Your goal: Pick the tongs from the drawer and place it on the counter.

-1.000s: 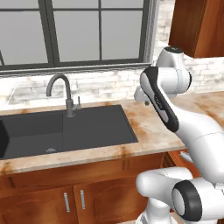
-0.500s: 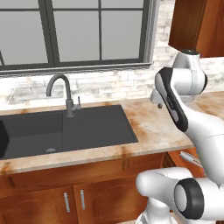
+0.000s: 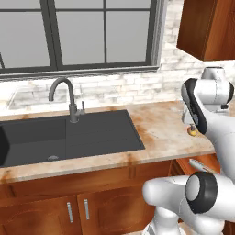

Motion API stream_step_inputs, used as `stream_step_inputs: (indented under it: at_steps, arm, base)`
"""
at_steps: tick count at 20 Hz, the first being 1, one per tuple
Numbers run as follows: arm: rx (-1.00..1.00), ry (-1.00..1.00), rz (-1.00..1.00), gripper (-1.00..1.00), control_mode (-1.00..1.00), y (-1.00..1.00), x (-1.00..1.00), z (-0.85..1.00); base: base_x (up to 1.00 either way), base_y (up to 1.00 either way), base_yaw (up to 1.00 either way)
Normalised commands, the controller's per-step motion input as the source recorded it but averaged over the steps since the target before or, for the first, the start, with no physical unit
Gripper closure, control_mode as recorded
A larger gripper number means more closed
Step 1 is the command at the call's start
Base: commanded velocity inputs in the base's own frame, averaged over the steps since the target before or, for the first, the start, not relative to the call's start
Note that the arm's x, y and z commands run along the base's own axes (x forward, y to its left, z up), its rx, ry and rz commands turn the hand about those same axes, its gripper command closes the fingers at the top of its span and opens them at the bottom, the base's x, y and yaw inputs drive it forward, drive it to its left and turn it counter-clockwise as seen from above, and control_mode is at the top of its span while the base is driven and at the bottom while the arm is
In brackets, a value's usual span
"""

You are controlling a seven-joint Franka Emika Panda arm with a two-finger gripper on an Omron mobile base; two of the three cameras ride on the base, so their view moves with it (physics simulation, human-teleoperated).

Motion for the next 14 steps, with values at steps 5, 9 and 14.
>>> stream_step_inputs:
  at_steps: [5, 9, 14]
  arm:
    - [-0.01, 0.03, 0.0, -1.0, -1.0, -0.97, -0.67, -0.79]
    - [0.0, 0.0, 0.0, -1.0, -1.0, -1.0, -0.26, -0.66]
    - [0.0, 0.07, 0.0, -1.0, -1.0, -0.95, 0.0, -0.7]
  base:
    - [0.0, 0.0, 0.0]
    - [0.0, 0.0, 0.0]
    - [0.0, 0.0, 0.0]
